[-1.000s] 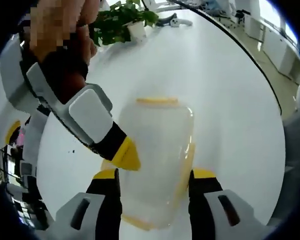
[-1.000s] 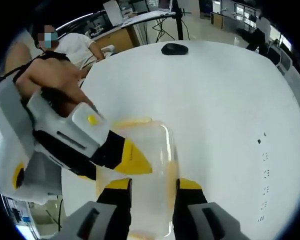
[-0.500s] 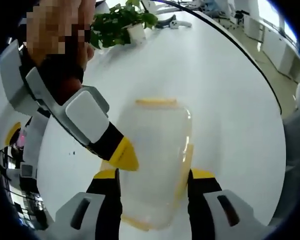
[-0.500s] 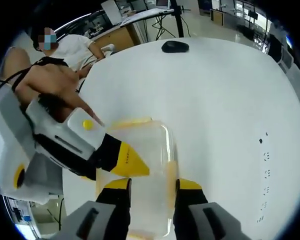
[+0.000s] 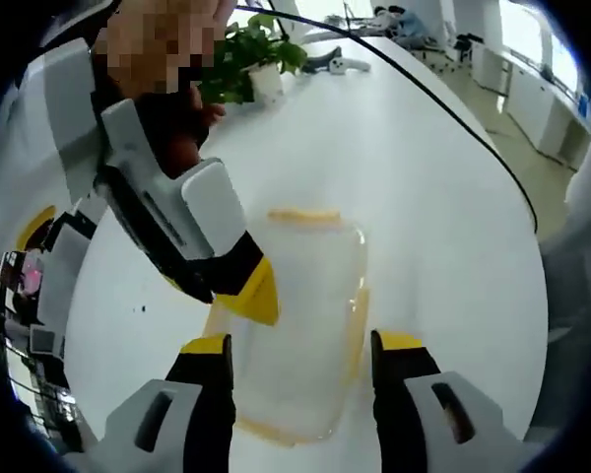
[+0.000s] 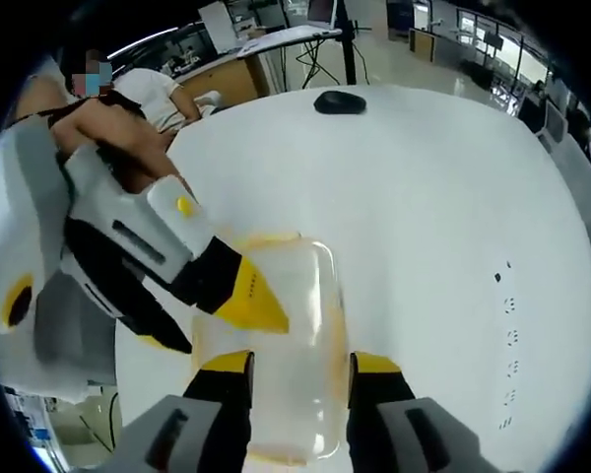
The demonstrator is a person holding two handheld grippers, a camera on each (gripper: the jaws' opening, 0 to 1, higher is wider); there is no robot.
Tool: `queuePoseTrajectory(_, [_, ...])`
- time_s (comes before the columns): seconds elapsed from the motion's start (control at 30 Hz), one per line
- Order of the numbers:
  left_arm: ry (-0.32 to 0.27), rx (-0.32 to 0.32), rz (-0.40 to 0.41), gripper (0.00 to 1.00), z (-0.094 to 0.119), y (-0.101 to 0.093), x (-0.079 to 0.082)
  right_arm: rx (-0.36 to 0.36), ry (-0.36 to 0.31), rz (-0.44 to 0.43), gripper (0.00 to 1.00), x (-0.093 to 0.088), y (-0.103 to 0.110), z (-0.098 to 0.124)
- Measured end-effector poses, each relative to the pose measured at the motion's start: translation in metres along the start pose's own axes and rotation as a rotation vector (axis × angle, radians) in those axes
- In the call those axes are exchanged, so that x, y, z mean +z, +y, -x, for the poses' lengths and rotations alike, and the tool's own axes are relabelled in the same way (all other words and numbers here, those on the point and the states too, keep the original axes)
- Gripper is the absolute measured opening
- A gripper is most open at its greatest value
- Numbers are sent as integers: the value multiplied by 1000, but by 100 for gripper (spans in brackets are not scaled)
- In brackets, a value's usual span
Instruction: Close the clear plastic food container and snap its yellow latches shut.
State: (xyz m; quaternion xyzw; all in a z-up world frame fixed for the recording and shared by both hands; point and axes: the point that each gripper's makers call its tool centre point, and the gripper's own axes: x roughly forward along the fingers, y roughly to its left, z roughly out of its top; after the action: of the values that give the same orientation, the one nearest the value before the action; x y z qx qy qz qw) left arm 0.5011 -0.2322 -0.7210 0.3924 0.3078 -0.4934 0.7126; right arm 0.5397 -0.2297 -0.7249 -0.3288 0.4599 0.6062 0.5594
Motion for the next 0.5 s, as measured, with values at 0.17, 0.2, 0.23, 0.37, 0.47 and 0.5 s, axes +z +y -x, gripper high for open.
queuePoseTrajectory(0.17, [9, -23, 27, 58, 2, 3, -9, -9, 8, 11, 40, -5, 4, 4])
queuePoseTrajectory(0.2, [11, -27, 24, 59, 2, 3, -11, -9, 4, 9, 41, -5, 6, 5])
queuePoseTrajectory(0.23, [19, -34, 20, 60, 1, 2, -13, -10, 4, 9, 41, -5, 7, 5])
queuePoseTrajectory(0.37, [27, -56, 24, 62, 1, 2, -18, -21, 8, 12, 43, -7, 9, 6])
queuePoseTrajectory(0.47, [36, -57, 7, 62, 1, 4, -21, -31, 13, 19, 46, -9, 11, 8])
queuePoseTrajectory(0.5, [39, -59, 8, 63, 1, 5, -23, -31, 14, 19, 46, -10, 11, 9])
